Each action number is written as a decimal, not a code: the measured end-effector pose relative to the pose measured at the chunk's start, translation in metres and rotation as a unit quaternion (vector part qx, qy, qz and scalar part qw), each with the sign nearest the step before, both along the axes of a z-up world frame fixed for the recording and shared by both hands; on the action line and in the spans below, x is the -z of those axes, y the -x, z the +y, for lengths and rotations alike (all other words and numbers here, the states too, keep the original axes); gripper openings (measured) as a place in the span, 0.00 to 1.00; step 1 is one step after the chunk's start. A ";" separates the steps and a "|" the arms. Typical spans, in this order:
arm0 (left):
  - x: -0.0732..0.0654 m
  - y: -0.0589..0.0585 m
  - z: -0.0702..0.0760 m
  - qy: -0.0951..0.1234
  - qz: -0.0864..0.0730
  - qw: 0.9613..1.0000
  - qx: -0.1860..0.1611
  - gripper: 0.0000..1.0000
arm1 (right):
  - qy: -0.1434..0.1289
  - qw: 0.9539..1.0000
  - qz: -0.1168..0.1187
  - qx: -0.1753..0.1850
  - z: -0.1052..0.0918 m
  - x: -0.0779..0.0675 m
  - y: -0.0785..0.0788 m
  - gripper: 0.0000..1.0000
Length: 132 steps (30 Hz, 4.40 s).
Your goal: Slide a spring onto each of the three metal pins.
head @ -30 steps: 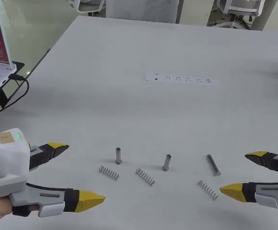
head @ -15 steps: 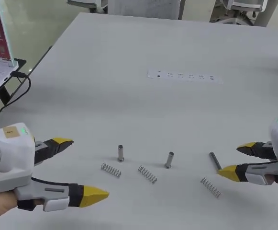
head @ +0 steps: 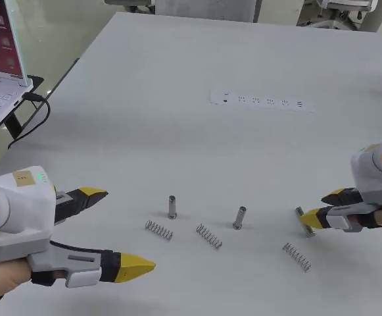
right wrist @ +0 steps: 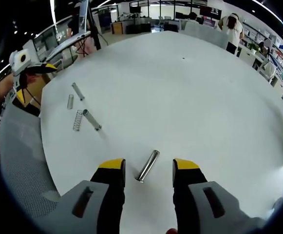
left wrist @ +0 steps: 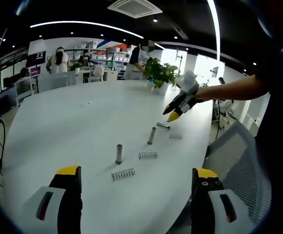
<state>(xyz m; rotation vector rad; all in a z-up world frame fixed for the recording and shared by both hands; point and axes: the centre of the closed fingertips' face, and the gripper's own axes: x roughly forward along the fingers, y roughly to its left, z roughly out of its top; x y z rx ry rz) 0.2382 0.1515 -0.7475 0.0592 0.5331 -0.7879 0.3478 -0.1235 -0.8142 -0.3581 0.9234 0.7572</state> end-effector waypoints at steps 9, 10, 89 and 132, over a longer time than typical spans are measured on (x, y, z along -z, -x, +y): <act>0.005 -0.001 0.000 0.002 -0.004 1.000 0.006 0.92 | 0.004 0.999 0.035 0.008 0.005 0.013 -0.002 0.26; 0.004 -0.001 0.000 0.005 -0.005 1.000 0.005 0.92 | 0.006 0.999 0.037 0.009 0.004 0.014 -0.002 0.26; 0.004 0.004 0.003 0.010 -0.007 1.000 0.005 0.90 | -0.008 0.997 0.016 0.080 0.001 -0.001 -0.003 0.05; 0.004 0.008 -0.004 0.017 -0.006 1.000 0.010 0.89 | 0.016 0.999 -0.003 0.040 -0.003 -0.003 0.016 0.06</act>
